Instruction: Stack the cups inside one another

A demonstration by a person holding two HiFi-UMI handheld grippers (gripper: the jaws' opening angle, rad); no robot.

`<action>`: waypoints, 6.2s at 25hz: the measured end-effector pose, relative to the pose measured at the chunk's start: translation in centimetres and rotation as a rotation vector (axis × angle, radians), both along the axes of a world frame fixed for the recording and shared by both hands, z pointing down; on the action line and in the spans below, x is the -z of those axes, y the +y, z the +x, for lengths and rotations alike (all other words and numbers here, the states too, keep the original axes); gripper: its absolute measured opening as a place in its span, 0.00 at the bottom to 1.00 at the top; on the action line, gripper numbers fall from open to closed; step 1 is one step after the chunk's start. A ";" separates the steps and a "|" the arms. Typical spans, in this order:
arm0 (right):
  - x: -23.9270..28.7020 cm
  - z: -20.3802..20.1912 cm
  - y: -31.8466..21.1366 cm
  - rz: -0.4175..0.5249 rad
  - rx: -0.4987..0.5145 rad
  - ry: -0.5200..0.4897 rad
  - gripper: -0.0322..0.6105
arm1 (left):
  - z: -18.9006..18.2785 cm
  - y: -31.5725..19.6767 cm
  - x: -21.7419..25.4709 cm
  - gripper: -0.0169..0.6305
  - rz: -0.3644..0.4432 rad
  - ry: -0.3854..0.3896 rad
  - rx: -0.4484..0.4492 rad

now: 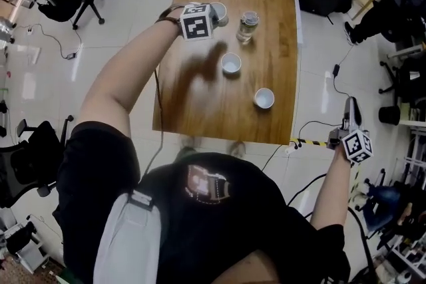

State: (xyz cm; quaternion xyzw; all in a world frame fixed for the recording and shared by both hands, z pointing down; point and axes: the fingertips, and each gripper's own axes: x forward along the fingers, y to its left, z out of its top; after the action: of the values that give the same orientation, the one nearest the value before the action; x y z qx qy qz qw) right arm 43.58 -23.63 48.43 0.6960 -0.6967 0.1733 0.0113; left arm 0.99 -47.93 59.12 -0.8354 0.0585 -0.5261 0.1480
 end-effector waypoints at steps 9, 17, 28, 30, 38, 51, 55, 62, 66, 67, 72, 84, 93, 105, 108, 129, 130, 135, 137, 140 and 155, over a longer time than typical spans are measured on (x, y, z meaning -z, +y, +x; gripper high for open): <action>-1.0 -2.9 -0.3 -0.027 0.040 0.000 0.15 | 2.6 12.5 -1.1 0.05 0.001 -0.104 -0.246; -1.7 -4.5 0.5 -0.038 0.081 -0.015 0.15 | 3.4 14.3 -7.2 0.06 0.001 -0.199 -0.248; -1.3 -6.7 -0.7 0.003 0.135 -0.034 0.15 | -0.3 15.0 1.0 0.30 0.007 0.192 0.015; -0.9 -7.2 -0.8 0.021 0.145 -0.045 0.14 | -3.3 15.9 1.8 0.20 -0.035 0.352 0.181; -2.2 -8.6 -0.4 0.012 0.169 -0.073 0.14 | -18.2 21.7 -1.1 0.03 -0.339 1.076 0.996; -2.6 -11.5 -2.6 -0.008 0.241 -0.038 0.14 | -19.2 24.6 -1.7 0.03 -0.327 1.057 1.004; -2.3 -10.9 -2.2 -0.013 0.236 -0.031 0.14 | -16.4 21.2 0.6 0.03 -0.228 0.936 0.829; -1.7 -9.3 -0.6 -0.022 0.204 -0.014 0.14 | -3.1 14.2 3.9 0.20 -0.079 0.468 0.191; -1.9 -8.0 0.9 -0.031 0.174 -0.008 0.14 | 2.4 13.8 -0.4 0.27 -0.027 0.135 -0.137; -2.0 -7.6 1.4 -0.035 0.167 -0.006 0.14 | 2.9 13.9 -2.0 0.28 -0.019 0.054 -0.194; -2.7 -6.1 3.8 -0.056 0.132 -0.004 0.14 | 3.1 14.4 -9.4 0.29 -0.026 -0.243 -0.341; -4.5 -5.2 5.8 -0.082 0.120 -0.017 0.14 | 3.3 13.3 -12.5 0.05 -0.005 -0.304 -0.210; -3.3 -5.7 4.8 -0.047 0.141 -0.013 0.14 | 10.5 19.9 2.7 0.05 0.014 -0.060 -0.397; -3.4 -5.0 6.3 -0.050 0.124 -0.008 0.14 | 14.2 27.0 -3.9 0.05 0.018 -0.241 -0.585; -3.6 -4.7 6.8 -0.057 0.118 -0.012 0.14 | 14.4 26.8 -6.0 0.05 0.032 -0.289 -0.596; 0.0 -12.1 0.7 0.029 0.327 -0.014 0.14 | -15.0 16.2 11.1 0.07 -0.192 1.197 0.725; 0.0 -12.8 0.2 0.026 0.339 -0.017 0.14 | -16.9 16.7 10.4 0.04 -0.189 1.229 0.777; -0.5 -16.2 -2.3 0.016 0.402 -0.049 0.07 | -20.9 19.7 7.5 0.03 -0.202 1.246 0.882; -0.9 -17.3 -2.9 0.011 0.423 -0.080 0.07 | -21.2 20.4 7.2 0.03 -0.197 1.238 0.885; -0.7 -18.6 -3.3 0.016 0.463 -0.089 0.07 | -21.2 20.6 7.2 0.03 -0.191 1.240 0.877; -1.2 -17.6 -2.6 -0.024 0.453 -0.053 0.07 | -19.4 19.4 9.3 0.03 -0.177 1.248 0.806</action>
State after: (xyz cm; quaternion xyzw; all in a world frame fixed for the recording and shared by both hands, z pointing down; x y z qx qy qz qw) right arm 25.97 -26.22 49.60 0.5167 -0.8332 0.1927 0.0401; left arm -18.42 -28.49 49.78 -0.9014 0.3904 0.0292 -0.1847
